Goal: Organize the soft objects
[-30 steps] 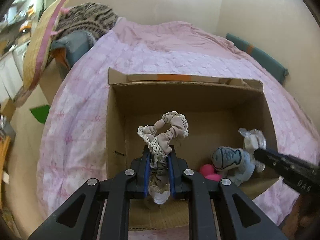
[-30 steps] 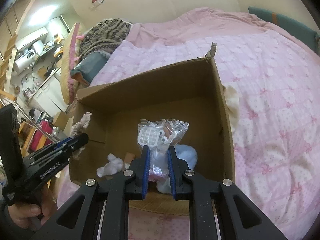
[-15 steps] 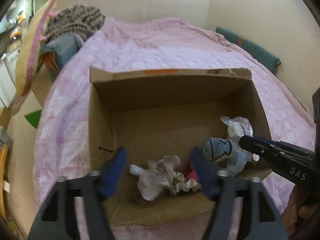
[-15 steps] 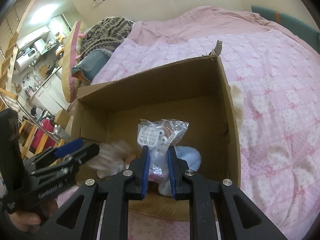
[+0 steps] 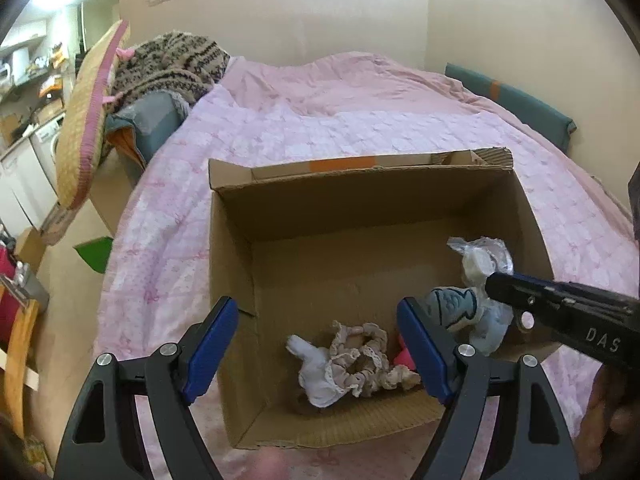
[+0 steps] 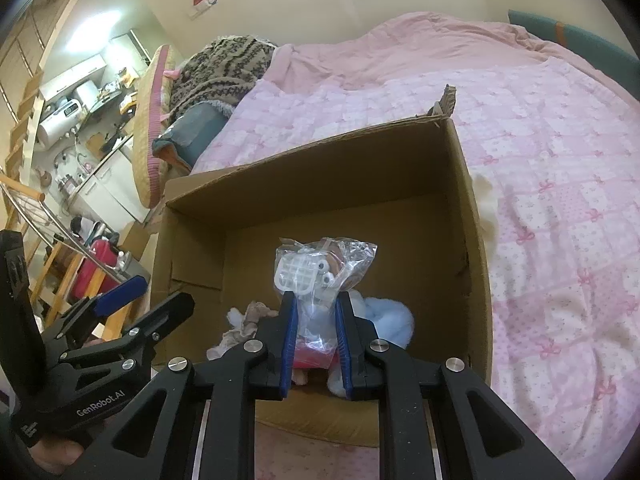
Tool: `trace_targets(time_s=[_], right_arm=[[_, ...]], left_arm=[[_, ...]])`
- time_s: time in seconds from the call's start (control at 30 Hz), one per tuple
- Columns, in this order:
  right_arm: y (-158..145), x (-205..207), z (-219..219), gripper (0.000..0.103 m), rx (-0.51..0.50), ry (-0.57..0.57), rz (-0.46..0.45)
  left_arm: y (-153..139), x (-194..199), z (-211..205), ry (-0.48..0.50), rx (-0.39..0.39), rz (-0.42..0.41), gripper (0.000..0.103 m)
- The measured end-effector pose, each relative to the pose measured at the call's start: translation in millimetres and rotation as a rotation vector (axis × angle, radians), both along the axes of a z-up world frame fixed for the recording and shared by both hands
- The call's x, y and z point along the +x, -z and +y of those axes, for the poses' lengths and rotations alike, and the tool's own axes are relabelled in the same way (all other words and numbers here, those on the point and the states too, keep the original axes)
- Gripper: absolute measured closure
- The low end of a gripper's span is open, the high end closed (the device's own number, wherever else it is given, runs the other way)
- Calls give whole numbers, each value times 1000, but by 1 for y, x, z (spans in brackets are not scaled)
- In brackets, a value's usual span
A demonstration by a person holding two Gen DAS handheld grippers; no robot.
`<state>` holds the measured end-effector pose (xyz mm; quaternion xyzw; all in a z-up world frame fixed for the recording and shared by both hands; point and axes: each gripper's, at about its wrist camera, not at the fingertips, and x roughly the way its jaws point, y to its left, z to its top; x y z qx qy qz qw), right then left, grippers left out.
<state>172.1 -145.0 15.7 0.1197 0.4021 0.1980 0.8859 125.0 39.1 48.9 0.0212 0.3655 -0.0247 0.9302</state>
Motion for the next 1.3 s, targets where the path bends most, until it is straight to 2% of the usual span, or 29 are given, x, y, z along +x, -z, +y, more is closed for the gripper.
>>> trace_targets(time_s=[0.07, 0.17, 0.23, 0.27, 0.3, 0.37, 0.43, 0.47, 0.53, 0.7, 0.83, 0.87, 0.97, 1.13, 1.3], right_arm=[[-2, 0, -1, 83, 5, 4, -11], [-5, -2, -3, 75, 35, 8, -24], [-7, -2, -6, 53, 60, 3, -25], [-9, -3, -7, 25, 80, -4, -23], [-13, -5, -8, 16, 97, -1, -35], [-23, -11, -12, 16, 113, 10, -74], [-35, -16, -13, 8, 103, 15, -101], [-42, -21, -13, 0, 85, 28, -122], [-55, -32, -13, 0, 73, 38, -175], [-86, -59, -9, 0, -31, 84, -276], [-97, -77, -9, 0, -78, 93, -294], [-97, -80, -10, 0, -83, 93, -289], [-92, -92, -13, 0, -100, 96, -279], [-71, -103, -14, 0, -146, 128, -245], [-54, -108, -14, 0, -143, 151, -253]], left_arm=[[-1, -1, 0, -1, 14, -6, 23], [-5, -1, 5, -24, -1, -15, 23], [-9, -3, 11, -43, -23, -28, 22], [-11, -3, 13, -49, -32, -33, 20], [-14, -4, 15, -55, -46, -38, 18], [-21, -7, 20, -60, -69, -48, 17], [-29, -12, 23, -65, -73, -68, 16], [-33, -14, 23, -68, -72, -76, 14], [-43, -20, 25, -73, -78, -89, 13], [-64, -36, 29, -63, -115, -113, 12], [-79, -56, 25, -49, -90, -153, 8], [-80, -63, 25, -43, -86, -159, 4], [-77, -76, 26, -16, -89, -158, 3], [-62, -85, 30, -42, -83, -106, 1], [-41, -92, 24, -27, -36, -91, 1]])
